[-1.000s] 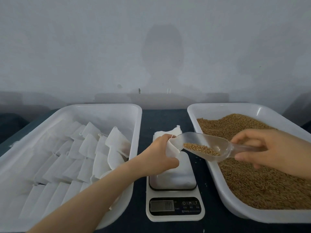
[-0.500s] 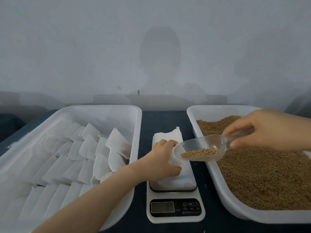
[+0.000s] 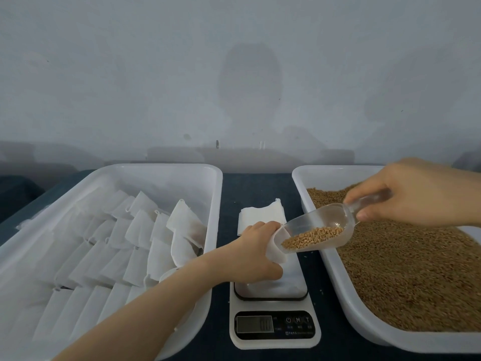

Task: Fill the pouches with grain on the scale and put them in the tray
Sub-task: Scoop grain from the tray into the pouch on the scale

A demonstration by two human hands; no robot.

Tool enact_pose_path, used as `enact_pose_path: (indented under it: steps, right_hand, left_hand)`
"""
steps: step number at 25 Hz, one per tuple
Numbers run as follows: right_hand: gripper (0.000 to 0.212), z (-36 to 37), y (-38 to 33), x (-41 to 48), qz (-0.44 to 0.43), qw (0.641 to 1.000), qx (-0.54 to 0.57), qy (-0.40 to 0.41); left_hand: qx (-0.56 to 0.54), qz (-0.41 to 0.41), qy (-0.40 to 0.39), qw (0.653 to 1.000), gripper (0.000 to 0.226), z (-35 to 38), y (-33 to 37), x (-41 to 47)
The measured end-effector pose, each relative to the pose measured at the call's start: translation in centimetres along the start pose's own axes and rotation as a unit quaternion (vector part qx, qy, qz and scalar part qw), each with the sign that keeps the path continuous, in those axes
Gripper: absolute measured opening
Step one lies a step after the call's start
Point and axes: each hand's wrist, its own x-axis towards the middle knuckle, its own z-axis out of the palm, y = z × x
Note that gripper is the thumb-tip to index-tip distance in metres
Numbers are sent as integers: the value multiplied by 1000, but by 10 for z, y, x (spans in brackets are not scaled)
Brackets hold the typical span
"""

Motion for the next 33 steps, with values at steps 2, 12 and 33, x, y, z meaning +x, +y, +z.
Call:
enact_pose_path:
  steps: [2,12,33]
  right_hand:
    - [23,2,-3,-1,-3,1000,-16,0]
    - [23,-8,-21,6,-52,985,-145,77]
    - [19,15,31,13,122,976,-122,136]
  left_hand:
    - [-7,-4,-6,1000,55,0,0,0]
    - [-80,-19,51,995,31,2,4,0]
    - [-77,-57,80,992,38,-2,-4,1]
